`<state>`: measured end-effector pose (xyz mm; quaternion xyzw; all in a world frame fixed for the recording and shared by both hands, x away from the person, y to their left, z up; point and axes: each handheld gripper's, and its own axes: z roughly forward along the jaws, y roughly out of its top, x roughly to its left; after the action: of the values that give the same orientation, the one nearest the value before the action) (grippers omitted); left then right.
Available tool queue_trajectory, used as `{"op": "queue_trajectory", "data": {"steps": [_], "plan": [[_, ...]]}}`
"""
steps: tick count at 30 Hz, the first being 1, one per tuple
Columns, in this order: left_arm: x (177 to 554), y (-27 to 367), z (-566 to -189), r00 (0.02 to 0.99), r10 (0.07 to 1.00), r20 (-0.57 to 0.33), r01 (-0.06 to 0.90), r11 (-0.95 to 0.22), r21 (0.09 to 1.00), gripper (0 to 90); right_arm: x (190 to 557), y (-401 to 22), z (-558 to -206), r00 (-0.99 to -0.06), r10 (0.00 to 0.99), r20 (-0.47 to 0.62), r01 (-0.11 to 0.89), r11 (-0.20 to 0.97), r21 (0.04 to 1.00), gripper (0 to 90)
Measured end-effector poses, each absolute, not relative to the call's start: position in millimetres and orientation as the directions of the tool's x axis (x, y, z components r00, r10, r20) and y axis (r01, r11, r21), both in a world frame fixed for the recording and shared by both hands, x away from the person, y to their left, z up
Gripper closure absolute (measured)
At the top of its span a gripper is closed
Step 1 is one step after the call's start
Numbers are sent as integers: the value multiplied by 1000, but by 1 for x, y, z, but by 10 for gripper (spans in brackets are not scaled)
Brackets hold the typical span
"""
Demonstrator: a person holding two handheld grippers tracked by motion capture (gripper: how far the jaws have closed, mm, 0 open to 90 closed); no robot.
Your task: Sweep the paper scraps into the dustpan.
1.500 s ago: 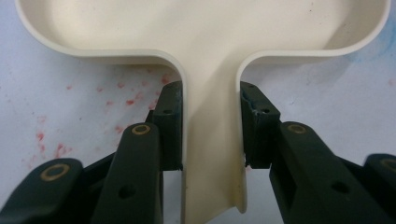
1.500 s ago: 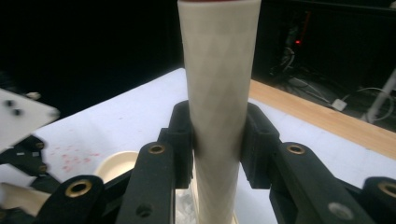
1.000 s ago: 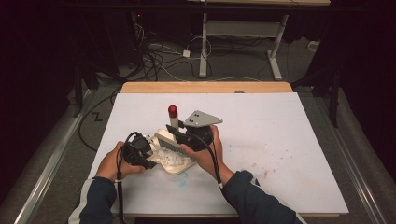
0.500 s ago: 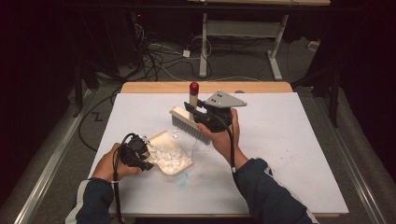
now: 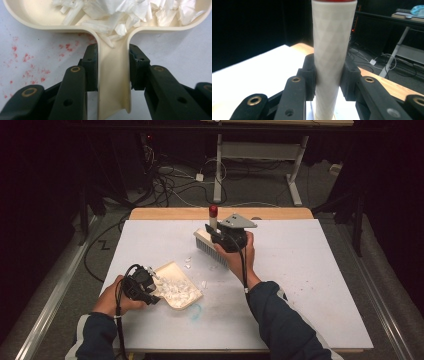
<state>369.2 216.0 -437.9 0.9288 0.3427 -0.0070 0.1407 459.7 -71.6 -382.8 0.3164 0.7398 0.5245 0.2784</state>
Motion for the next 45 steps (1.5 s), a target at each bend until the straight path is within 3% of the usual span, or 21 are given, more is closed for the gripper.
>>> {"op": "queue_trajectory", "data": {"steps": [4,14,27,33,45], "plan": [[369,219,-438,762,638,-110,642,-723,256,630,457,-58,-391,-655,746,-118,143,277,950,709],[370,218,-438,758,643,-115,649,-722,242,630,431,-41,-395,-812,566,-144,73,344,936,703],[368,210,-438,783,614,-96,619,-756,212,629,387,-42,-385,-922,377,-89,33,307,951,709],[365,207,-436,799,594,-96,600,-773,208,629,384,-47,-370,-920,384,-81,20,251,968,709],[360,200,-436,815,574,-80,578,-793,192,629,376,-88,-361,-819,565,-102,79,285,955,709]]}}
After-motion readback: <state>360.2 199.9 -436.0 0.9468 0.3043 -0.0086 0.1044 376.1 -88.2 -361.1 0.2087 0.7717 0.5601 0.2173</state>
